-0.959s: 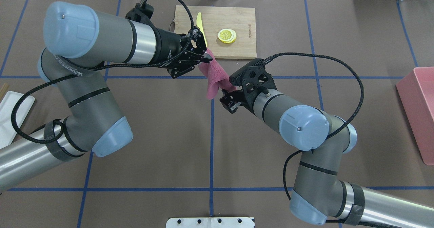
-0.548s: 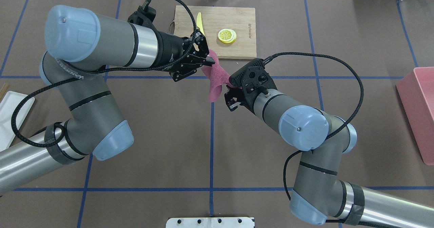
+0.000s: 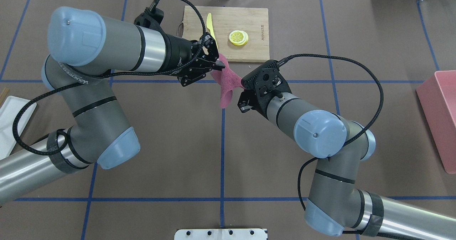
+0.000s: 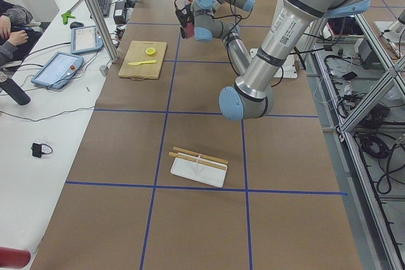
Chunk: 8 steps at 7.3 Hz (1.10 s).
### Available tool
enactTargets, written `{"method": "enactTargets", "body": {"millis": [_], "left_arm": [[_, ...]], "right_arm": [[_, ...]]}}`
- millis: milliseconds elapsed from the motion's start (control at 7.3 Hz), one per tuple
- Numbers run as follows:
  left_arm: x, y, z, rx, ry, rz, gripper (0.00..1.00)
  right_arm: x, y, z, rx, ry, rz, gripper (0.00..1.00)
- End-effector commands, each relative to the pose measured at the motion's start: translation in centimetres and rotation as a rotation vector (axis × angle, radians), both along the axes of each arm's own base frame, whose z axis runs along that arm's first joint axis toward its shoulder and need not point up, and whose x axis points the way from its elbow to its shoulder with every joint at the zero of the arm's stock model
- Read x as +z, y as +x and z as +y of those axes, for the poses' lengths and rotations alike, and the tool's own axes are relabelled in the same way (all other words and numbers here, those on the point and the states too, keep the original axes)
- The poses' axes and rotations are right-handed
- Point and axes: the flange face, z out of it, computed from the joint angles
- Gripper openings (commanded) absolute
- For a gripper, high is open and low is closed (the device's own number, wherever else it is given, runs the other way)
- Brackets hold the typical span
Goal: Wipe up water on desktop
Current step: 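Grasp the hanging towel with the right gripper below the left gripper, then open the left gripper and withdraw it while the right gripper pulls the towel away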
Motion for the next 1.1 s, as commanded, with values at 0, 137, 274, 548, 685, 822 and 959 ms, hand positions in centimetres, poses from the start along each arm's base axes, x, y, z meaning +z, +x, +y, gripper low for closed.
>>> {"method": "enactTargets", "body": {"millis": [0,137,274,548,685,822,959], "left_arm": [[0.7,-0.4,-0.4,-0.005,0.112,-0.048,0.98],[3.2,-1.5,-1.4,-0.021,0.137,-0.097,0.99],[6.4,-4.1,-3.4,-0.054,0.223,-0.182,0.99],[14.9,-8.6,-6.0,-0.069,0.371,-0.393,0.99],[18.6,-10.7,-6.5,-0.048,0.485,-0.506,0.99],[21.5,-13.1,-7.2,-0.033,0.552,-0.598,0.99],[24.4,-16.5,-8.1,0.014,0.632,-0.713,0.99]], "right_arm": [[-0.1,1.0,-1.0,0.006,-0.009,-0.009,0.0],[-0.1,1.8,-2.0,0.006,-0.015,-0.012,0.0],[-0.2,2.9,-3.2,0.019,-0.019,-0.018,0.0],[0.0,5.0,-5.2,0.079,-0.07,-0.064,0.0],[0.7,6.6,-6.7,0.103,-0.08,-0.055,0.0],[1.3,8.1,-8.3,0.112,-0.112,-0.025,0.0],[1.8,9.9,-9.8,0.107,-0.147,-0.001,0.0]]}}
